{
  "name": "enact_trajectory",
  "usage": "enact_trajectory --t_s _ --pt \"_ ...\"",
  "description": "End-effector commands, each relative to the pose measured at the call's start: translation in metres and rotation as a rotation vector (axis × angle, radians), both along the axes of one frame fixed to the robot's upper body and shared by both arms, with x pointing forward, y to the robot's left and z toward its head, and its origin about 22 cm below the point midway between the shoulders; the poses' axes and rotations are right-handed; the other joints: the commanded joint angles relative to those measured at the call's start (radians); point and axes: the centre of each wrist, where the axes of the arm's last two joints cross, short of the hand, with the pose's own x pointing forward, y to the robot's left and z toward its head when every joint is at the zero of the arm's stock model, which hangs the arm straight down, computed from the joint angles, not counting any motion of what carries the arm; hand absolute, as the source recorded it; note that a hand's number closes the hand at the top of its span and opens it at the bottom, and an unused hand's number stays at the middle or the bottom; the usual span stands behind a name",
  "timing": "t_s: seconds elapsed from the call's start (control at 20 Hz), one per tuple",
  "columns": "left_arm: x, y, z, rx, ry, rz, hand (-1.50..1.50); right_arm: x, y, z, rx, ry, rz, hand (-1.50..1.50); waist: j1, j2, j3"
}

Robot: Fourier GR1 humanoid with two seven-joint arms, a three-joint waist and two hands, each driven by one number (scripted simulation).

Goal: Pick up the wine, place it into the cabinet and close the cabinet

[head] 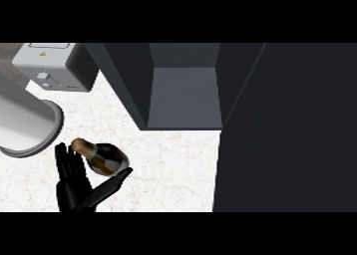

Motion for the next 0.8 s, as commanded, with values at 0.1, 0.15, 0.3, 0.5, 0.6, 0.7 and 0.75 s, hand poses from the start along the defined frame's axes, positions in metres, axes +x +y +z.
enact_trajectory --t_s 0.1,0.15,0.3,0.5,0.6,0.7,0.75 --pt "-0.002 -0.016 -0.014 -0.041 0.029 -0.001 -1.5 -0.046 0.001 0.015 0.06 -0.044 0.053 -1.5 -0.003 -0.001 0.0" --pt "0.0 0.015 -0.022 -0.03 0.002 -0.011 -1.5 -0.039 -0.004 0.022 0.045 -0.052 0.071 -1.5 -0.001 -0.001 0.0" --pt "0.007 -0.005 -0.027 -0.038 0.017 -0.021 -1.5 -0.037 -0.003 0.02 0.037 -0.043 0.056 -1.5 0.0 0.0 0.0" --pt "0.017 -0.016 -0.034 -0.046 0.016 -0.027 -1.5 -0.029 -0.002 0.019 0.04 -0.03 0.048 -1.5 0.0 0.001 0.0" --pt "-0.001 -0.004 -0.032 -0.037 0.015 -0.02 -1.5 -0.043 -0.006 0.017 0.022 -0.052 0.039 -1.5 0.001 0.0 0.0" --pt "0.02 0.005 -0.024 -0.042 -0.015 -0.027 -1.5 -0.028 0.003 0.014 0.045 -0.053 0.052 -1.5 0.003 0.001 0.0" --pt "0.017 0.013 -0.045 -0.075 -0.018 -0.02 -1.5 -0.036 -0.002 0.013 0.039 -0.05 0.052 -1.5 -0.002 0.001 0.0"
